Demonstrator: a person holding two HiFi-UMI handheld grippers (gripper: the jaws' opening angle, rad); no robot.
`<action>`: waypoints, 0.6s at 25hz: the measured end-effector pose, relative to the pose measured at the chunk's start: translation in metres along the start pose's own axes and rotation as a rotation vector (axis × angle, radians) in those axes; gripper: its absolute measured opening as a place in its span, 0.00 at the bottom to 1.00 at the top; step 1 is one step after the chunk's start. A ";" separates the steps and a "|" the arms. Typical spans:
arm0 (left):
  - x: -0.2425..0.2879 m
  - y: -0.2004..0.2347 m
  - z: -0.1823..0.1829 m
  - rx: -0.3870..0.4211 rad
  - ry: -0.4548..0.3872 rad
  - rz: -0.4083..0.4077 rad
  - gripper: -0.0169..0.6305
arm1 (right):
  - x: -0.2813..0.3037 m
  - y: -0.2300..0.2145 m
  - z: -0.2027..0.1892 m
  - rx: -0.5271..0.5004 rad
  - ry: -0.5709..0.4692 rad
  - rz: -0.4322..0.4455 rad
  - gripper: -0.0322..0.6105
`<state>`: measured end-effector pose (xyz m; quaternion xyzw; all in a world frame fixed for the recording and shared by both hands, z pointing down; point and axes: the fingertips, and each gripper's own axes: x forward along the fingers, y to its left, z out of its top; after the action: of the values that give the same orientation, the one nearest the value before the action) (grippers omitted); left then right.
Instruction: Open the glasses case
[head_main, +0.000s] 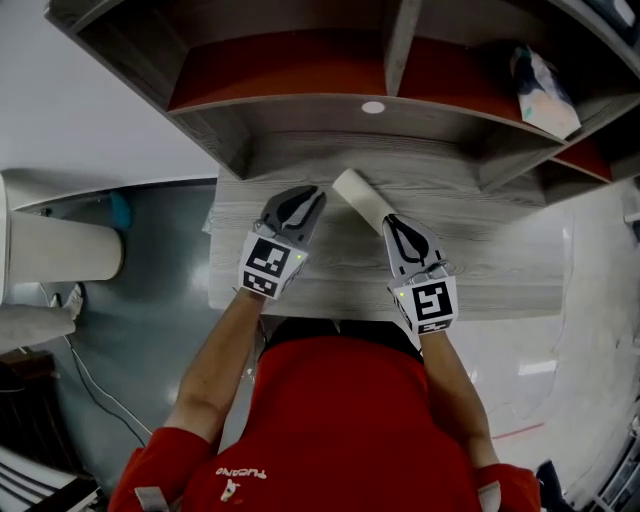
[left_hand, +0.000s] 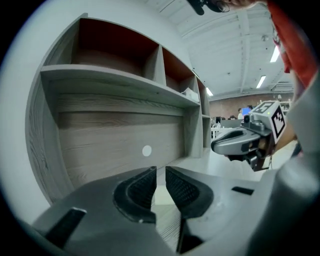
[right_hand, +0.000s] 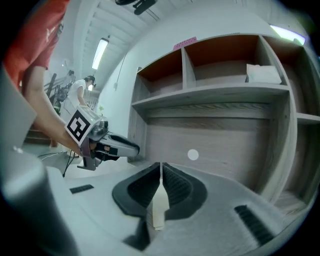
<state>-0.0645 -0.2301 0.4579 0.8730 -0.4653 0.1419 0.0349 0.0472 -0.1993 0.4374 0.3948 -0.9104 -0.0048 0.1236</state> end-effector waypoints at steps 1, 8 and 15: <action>0.004 0.001 -0.005 0.001 0.015 -0.004 0.09 | 0.004 -0.002 -0.004 0.005 0.008 -0.001 0.08; 0.035 0.011 -0.047 -0.011 0.145 -0.090 0.21 | 0.035 -0.007 -0.040 0.017 0.140 -0.002 0.24; 0.065 0.010 -0.089 -0.005 0.302 -0.210 0.26 | 0.050 -0.003 -0.087 -0.029 0.312 0.017 0.43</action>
<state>-0.0576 -0.2703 0.5610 0.8855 -0.3613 0.2659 0.1212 0.0362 -0.2295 0.5320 0.3812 -0.8833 0.0443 0.2694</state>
